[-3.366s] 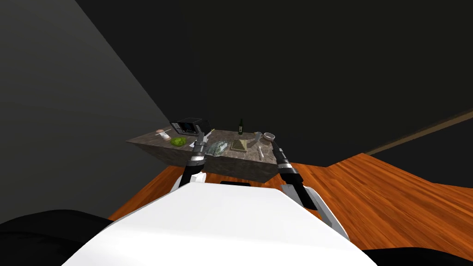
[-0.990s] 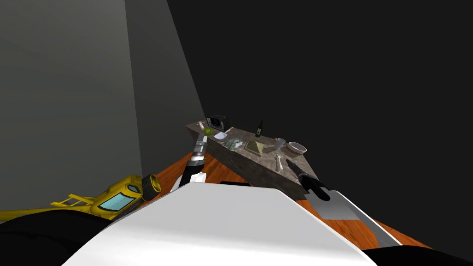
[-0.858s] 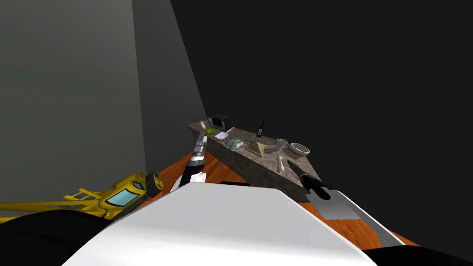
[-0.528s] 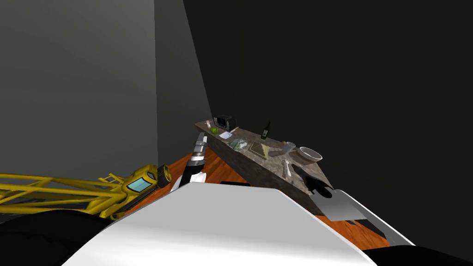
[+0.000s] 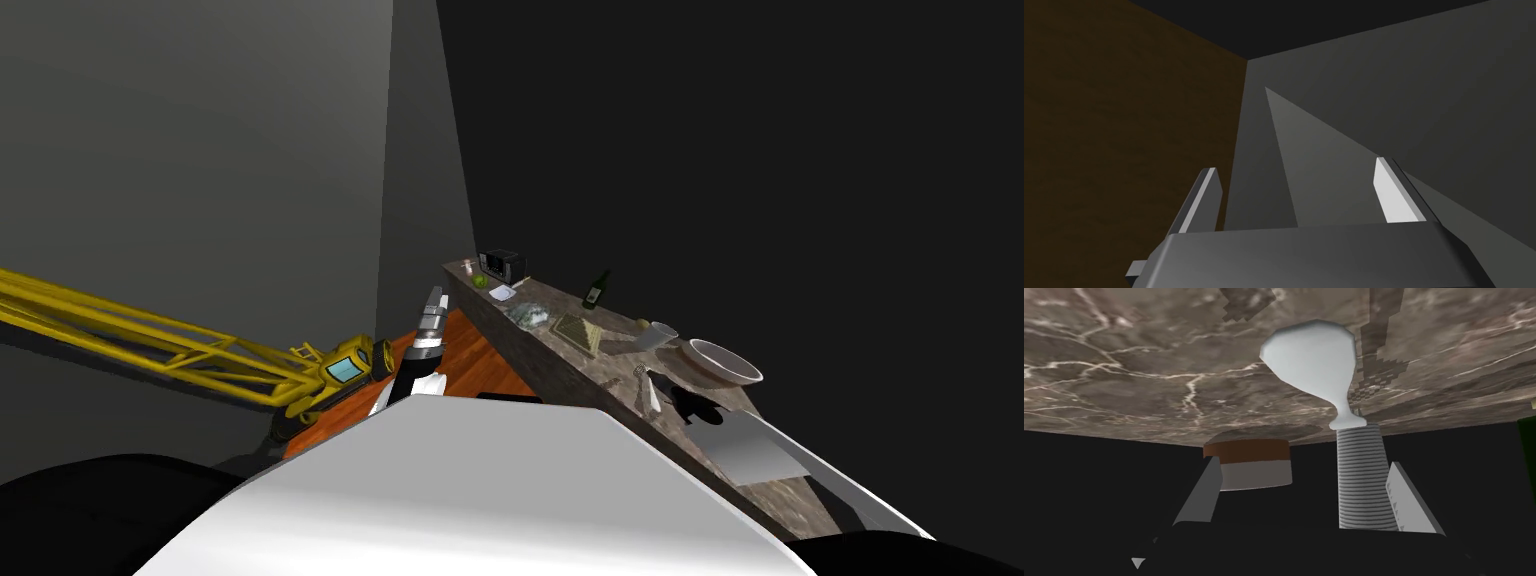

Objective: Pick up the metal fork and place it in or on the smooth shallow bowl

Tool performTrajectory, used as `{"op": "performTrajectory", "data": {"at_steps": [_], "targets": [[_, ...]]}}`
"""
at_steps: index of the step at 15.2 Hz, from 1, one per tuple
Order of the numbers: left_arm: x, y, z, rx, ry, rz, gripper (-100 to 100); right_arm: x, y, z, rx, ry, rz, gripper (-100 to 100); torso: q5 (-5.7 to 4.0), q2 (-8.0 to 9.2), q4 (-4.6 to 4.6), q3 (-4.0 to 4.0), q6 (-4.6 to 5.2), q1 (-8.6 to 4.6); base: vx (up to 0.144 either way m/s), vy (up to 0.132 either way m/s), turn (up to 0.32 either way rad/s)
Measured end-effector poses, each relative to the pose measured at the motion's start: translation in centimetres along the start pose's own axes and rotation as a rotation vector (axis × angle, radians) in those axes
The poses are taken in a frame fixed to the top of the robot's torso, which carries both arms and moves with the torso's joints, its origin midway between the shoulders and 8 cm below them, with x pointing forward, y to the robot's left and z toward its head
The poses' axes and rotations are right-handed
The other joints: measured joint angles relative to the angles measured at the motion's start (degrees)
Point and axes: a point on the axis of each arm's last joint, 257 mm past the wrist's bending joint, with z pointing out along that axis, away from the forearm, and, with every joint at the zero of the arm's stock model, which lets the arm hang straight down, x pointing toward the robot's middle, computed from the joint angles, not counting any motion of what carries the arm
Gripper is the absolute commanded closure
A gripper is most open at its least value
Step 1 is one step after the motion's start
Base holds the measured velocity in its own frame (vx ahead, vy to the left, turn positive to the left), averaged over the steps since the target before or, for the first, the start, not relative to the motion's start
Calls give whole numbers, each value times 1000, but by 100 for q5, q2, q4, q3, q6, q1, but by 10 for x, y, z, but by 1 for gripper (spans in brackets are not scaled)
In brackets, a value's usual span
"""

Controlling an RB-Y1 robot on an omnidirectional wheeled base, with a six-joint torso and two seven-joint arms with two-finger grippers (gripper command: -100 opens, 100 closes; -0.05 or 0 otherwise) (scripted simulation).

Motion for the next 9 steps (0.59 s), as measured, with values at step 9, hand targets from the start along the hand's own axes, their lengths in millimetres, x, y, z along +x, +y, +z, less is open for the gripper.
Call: {"op": "performTrajectory", "data": {"at_steps": [9], "targets": [[0, 0, 0, 0, 0, 0, 0, 12, -53, 3, 165, 78, -22, -100, -1, 4, 1, 2, 6, -1, 22, 4, 178]]}}
